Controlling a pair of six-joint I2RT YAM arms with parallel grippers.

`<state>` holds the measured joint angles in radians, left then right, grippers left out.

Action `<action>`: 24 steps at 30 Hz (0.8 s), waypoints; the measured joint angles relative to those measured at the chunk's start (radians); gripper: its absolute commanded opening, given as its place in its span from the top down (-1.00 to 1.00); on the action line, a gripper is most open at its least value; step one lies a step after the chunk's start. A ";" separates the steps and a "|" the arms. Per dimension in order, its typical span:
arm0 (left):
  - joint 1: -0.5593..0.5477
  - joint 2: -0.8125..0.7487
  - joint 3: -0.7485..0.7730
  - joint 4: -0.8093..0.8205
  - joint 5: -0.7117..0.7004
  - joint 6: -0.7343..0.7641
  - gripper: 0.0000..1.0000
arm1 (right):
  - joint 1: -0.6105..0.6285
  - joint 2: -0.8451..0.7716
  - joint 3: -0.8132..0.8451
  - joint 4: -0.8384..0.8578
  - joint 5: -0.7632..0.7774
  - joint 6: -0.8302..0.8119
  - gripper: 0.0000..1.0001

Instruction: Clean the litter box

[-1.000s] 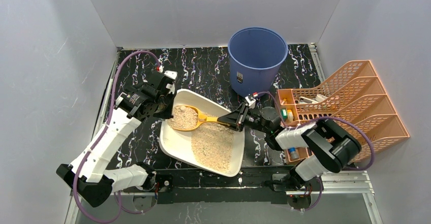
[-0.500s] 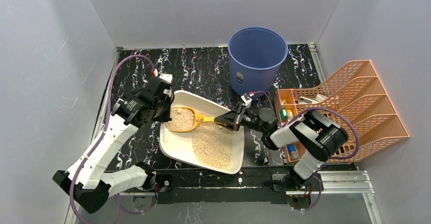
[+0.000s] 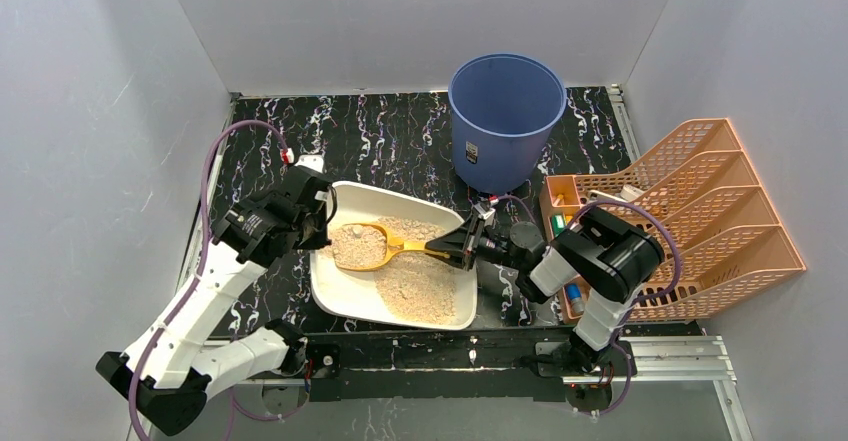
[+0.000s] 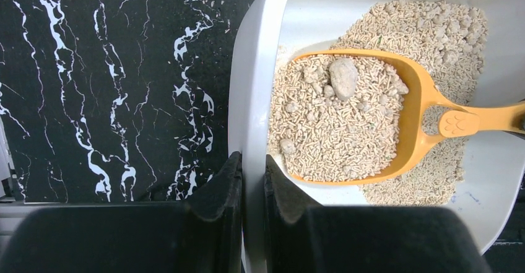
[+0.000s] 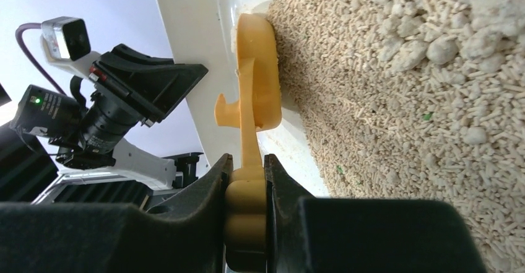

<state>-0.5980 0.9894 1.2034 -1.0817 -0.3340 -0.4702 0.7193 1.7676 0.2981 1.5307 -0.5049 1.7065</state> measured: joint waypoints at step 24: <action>-0.001 -0.085 -0.118 0.069 -0.033 -0.047 1.00 | -0.073 -0.417 -0.100 -0.101 -0.035 -0.096 0.97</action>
<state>-0.5987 0.9043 1.0851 -1.0122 -0.3672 -0.5175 0.6464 1.3502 0.1986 1.4300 -0.5400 1.6108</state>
